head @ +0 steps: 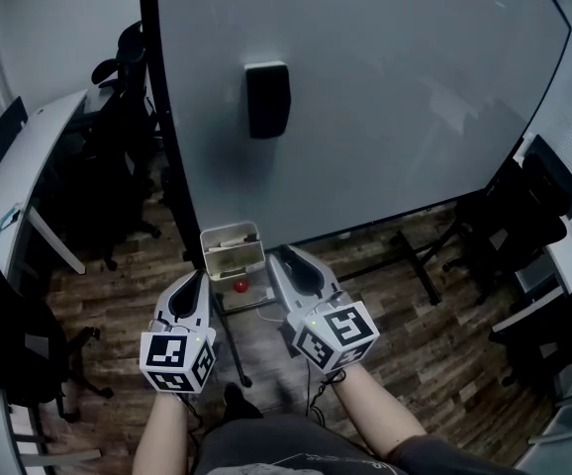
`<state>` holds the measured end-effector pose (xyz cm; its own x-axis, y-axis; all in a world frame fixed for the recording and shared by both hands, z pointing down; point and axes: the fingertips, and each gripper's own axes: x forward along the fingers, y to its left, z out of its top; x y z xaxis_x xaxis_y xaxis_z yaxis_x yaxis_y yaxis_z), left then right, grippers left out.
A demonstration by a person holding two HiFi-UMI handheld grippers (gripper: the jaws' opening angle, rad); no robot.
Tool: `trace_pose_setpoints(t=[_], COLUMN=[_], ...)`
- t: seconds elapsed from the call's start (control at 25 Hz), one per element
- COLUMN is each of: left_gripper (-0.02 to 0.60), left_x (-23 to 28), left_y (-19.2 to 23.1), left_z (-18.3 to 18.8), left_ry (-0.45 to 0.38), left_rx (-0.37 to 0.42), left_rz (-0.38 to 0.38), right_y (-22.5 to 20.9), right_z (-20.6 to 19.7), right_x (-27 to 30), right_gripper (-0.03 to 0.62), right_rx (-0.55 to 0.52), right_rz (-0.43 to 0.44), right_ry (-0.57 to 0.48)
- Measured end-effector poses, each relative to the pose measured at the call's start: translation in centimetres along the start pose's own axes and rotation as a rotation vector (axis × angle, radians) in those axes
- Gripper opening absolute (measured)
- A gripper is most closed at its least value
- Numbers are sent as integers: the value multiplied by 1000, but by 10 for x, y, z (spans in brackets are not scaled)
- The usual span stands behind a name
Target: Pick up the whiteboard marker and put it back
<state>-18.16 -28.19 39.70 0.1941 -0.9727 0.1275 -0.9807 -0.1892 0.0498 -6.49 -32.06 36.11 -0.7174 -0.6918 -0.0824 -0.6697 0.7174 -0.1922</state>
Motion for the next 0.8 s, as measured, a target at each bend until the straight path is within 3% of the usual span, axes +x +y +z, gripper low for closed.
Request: trace_pose_setpoints(t=[0.4,0.8], left_gripper=[14,14], left_x=[28,33], left_y=[26,28], left_z=[-12,-17], left_ry=[49,63], left_rx=[5,-10], left_rz=[-25,-38], right_y=[-16,-22], right_z=[-52,-79], right_x=[47,47], right_gripper=[86,86], right_rx=[30,62], right_rz=[-27,-46], right_ry=[111,160])
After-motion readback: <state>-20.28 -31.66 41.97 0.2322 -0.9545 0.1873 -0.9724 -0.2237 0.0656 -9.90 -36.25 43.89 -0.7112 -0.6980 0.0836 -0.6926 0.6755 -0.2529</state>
